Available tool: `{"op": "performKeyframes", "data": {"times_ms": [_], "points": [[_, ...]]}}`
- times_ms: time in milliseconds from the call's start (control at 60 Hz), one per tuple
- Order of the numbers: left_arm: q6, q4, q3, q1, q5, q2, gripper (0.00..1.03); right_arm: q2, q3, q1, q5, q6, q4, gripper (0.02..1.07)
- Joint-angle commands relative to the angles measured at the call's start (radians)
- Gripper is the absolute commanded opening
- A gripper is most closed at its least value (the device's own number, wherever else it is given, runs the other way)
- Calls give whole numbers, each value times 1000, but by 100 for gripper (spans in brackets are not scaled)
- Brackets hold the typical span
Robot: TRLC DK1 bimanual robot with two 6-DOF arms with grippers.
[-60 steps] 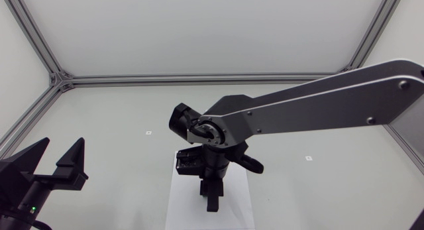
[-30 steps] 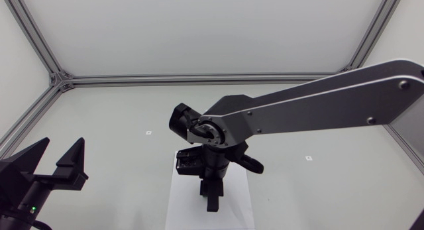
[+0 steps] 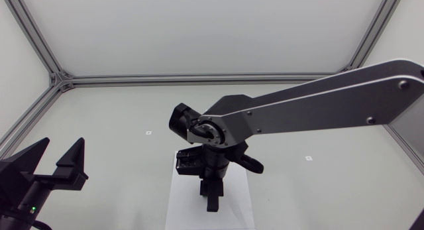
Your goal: Pick up the orange 2x2 brick with the right arm and stack it on top of the green 2x2 brick in the center
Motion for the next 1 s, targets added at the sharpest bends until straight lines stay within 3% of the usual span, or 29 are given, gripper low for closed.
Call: {"op": "performKeyframes", "data": {"times_ms": [0,117,217,367,733,867,983], "points": [[6,-11,-41,-1,3,-4,99,48,-23,4,2,-9,-8,42],[6,-11,-41,-1,3,-4,99,48,-20,4,1,-8,-11,43],[6,-11,-41,-1,3,-4,99,48,-20,4,1,-8,-11,53],[6,-11,-41,-1,3,-4,99,46,-14,3,1,-8,-9,53],[6,-11,-41,-1,3,-4,99,44,-6,4,1,-5,-9,69],[6,-11,-41,-1,3,-4,99,44,-2,1,-1,-3,-5,69],[6,-11,-41,-1,3,-4,99,37,1,-3,1,-2,-3,82]]}}
